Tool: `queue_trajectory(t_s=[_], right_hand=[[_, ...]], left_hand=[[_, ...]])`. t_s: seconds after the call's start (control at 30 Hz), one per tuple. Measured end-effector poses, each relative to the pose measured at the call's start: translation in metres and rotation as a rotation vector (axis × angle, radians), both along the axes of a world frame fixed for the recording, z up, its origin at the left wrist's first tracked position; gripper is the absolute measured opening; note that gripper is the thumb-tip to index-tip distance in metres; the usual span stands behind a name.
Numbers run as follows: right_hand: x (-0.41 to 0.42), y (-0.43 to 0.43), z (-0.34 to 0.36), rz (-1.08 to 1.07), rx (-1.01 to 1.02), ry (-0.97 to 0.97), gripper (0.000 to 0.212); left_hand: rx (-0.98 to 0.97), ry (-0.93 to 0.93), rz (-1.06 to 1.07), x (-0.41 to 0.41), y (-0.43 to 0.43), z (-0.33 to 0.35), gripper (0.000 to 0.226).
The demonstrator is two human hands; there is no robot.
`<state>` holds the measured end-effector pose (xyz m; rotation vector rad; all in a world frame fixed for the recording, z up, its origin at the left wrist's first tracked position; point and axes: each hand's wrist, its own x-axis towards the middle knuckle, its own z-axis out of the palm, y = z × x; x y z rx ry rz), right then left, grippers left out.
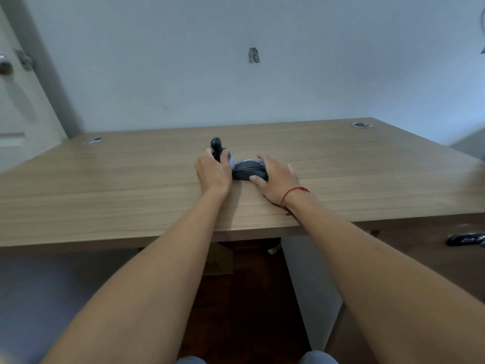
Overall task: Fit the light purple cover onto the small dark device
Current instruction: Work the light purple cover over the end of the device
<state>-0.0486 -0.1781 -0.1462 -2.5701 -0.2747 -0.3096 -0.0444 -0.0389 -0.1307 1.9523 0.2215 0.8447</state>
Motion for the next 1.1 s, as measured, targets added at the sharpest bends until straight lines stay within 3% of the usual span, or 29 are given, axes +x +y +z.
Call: queue_trajectory(t_s=[0.13, 0.27, 0.47, 0.7, 0.83, 1.0, 1.1], right_hand=[[-0.002, -0.001, 0.001, 0.0, 0.011, 0.004, 0.065], [-0.004, -0.002, 0.002, 0.018, 0.028, 0.029, 0.068], [-0.002, -0.005, 0.004, 0.037, 0.062, 0.094, 0.075], [-0.008, -0.001, 0.006, -0.238, 0.148, 0.05, 0.072], [-0.014, 0.005, 0.008, -0.286, 0.079, 0.076, 0.099], [-0.012, 0.01, 0.009, -0.313, 0.042, 0.073, 0.107], [-0.011, 0.009, 0.01, -0.301, 0.079, 0.065, 0.099]], left_hand=[[0.0, -0.056, -0.123, -0.003, -0.005, 0.002, 0.025], [0.047, 0.024, -0.031, 0.006, 0.001, -0.006, 0.026], [-0.049, 0.037, -0.068, 0.007, 0.005, -0.005, 0.029], [-0.13, -0.006, -0.069, 0.008, 0.004, -0.004, 0.027], [-0.241, -0.071, -0.125, 0.008, 0.004, -0.001, 0.024], [0.064, 0.002, -0.157, 0.011, 0.001, -0.006, 0.025], [0.11, -0.02, -0.097, 0.011, 0.0, -0.005, 0.028]])
